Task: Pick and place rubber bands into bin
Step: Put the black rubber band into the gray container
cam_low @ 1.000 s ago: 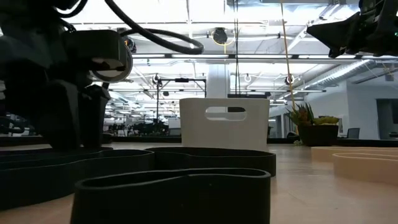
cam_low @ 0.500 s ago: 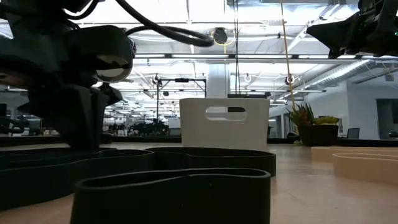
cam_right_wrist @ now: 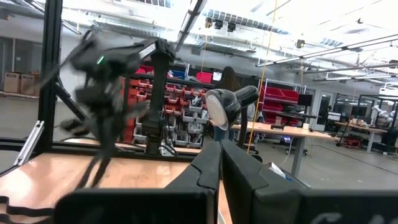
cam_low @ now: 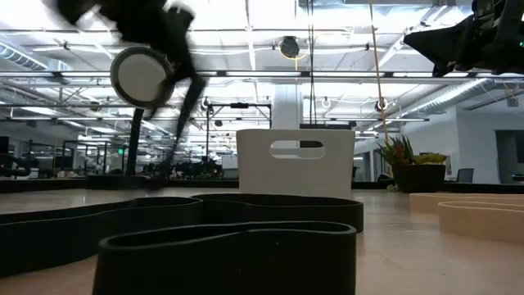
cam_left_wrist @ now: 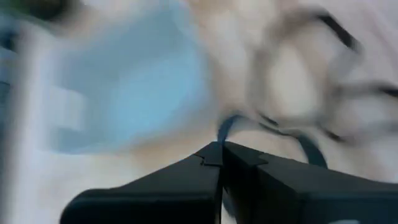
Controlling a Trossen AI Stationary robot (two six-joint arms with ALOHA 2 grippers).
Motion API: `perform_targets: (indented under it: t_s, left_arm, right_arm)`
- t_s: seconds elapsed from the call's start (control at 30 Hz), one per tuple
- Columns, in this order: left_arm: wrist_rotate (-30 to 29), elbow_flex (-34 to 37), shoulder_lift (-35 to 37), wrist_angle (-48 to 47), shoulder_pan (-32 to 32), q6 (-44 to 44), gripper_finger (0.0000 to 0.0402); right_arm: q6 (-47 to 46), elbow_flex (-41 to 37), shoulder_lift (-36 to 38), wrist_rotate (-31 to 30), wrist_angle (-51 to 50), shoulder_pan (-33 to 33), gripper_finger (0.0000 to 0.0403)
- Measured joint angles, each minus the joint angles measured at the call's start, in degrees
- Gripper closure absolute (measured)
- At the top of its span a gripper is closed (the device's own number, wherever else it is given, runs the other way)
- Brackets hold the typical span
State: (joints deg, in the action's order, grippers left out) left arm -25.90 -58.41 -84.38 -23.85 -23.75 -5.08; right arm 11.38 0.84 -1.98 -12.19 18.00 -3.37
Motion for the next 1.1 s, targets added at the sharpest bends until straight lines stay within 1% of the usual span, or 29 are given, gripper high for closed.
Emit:
perform_targets:
  t_s: [0.1, 0.17, 0.23, 0.3, 0.4, 0.47, 0.57, 0.7, 0.77, 0.97, 1.03, 1.1]
  left_arm:
    - [-4.24, -1.29, 4.52, 4.23, 2.84, -5.42, 0.0397]
    - [-5.23, -1.25, 5.98, 8.9, 5.4, -8.56, 0.0397]
    - [-3.93, -1.25, 6.77, 14.39, 8.33, -11.56, 0.0397]
    - [-0.54, -1.33, 6.81, 19.54, 11.02, -14.03, 0.0398]
    - [4.86, -1.36, 3.99, 23.22, 14.3, -16.17, 0.0397]
    - [6.23, -1.23, 1.21, 24.33, 16.25, -16.97, 0.0398]
    - [9.46, -1.22, -3.25, 29.2, 18.66, -17.0, 0.0398]
    - [12.56, -1.25, -9.42, 33.16, 20.15, -17.3, 0.0399]
    - [13.54, -1.21, -11.63, 34.07, 20.93, -17.31, 0.0397]
    - [13.93, -1.25, -15.79, 34.04, 21.88, -17.16, 0.0396]
    - [13.93, -1.25, -15.87, 34.37, 21.72, -17.22, 0.0381]
    - [13.93, -1.27, -15.85, 34.62, 21.4, -17.32, 0.0357]
  right_arm:
    - [-0.02, -0.02, 0.0, 0.0, 0.24, 0.02, 0.0394]
    - [0.0, 0.0, -0.02, 0.0, 0.2, 0.02, 0.0394]
    - [0.0, 0.0, -0.02, 0.0, 0.31, 0.0, 0.0394]
    - [0.0, -0.02, -0.02, 0.0, 0.24, 0.0, 0.0394]
    - [0.0, 0.0, -0.12, -0.03, 0.6, 0.02, 0.0394]
    - [-0.02, -0.02, -0.25, -0.02, 0.56, 0.0, 0.0394]
    - [-0.03, -0.02, -0.51, -0.02, 0.42, 0.01, 0.0394]
    - [-0.02, 0.0, -0.68, -0.01, 0.44, 0.0, 0.0394]
    - [-0.02, 0.0, -0.68, -0.02, 0.46, 0.02, 0.0394]
    - [0.0, -0.01, -0.68, 0.0, 0.44, 0.01, 0.0394]
    - [0.02, 0.0, -0.68, 0.0, 0.44, 0.01, 0.0394]
    - [0.02, 0.0, -0.68, 0.0, 0.46, 0.02, 0.0394]
